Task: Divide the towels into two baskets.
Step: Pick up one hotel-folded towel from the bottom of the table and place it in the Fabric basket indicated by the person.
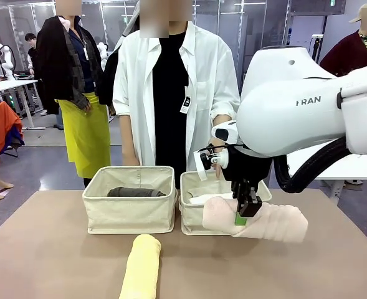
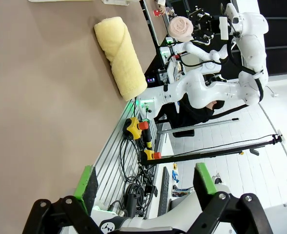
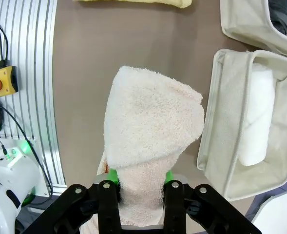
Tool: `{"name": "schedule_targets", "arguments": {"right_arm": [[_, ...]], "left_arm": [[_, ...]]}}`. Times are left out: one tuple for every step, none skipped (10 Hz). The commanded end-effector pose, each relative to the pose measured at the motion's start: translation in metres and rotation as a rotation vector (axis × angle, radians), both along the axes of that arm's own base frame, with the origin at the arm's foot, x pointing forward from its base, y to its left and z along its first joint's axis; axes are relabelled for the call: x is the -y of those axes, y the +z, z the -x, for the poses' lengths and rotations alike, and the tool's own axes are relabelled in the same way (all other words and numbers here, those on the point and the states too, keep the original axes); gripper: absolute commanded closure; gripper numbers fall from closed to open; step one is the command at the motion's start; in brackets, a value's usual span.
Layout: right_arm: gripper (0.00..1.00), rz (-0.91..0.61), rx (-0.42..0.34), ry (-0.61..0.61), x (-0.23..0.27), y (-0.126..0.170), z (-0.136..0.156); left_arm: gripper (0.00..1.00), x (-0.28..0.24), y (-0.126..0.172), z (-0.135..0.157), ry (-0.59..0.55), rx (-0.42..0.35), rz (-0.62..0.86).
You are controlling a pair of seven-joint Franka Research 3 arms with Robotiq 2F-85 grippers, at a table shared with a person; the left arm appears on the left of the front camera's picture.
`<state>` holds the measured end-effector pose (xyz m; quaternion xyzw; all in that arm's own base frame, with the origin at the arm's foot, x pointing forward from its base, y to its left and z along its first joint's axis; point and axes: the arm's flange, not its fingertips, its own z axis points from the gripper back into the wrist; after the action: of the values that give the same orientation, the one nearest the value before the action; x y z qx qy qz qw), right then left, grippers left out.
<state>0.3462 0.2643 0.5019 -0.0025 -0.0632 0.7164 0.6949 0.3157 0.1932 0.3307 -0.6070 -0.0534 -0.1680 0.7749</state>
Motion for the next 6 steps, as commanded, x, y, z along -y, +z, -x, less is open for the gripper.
{"name": "schedule_targets", "arguments": {"right_arm": [[0.65, 0.000, 0.003, 0.004, 0.000, 0.001, 0.001], [0.65, -0.063, 0.038, 0.096, 0.001, -0.007, -0.030], [0.65, -0.031, 0.066, 0.118, 0.000, -0.013, -0.056], [0.65, -0.037, 0.059, 0.170, 0.001, -0.014, -0.076], [0.65, -0.021, 0.074, 0.233, 0.001, -0.014, -0.101], [0.65, 0.012, 0.089, 0.267, 0.002, -0.016, -0.126]], "left_arm": [[0.00, -0.002, 0.006, 0.003, 0.002, -0.008, -0.012], [0.00, -0.002, 0.006, 0.003, 0.002, -0.008, -0.012], [0.00, -0.002, 0.006, 0.003, 0.002, -0.008, -0.012], [0.00, -0.002, 0.006, 0.003, 0.002, -0.008, -0.012], [0.00, -0.002, 0.006, 0.003, 0.002, -0.008, -0.012], [0.00, -0.002, 0.006, 0.003, 0.002, -0.008, -0.012]]}}
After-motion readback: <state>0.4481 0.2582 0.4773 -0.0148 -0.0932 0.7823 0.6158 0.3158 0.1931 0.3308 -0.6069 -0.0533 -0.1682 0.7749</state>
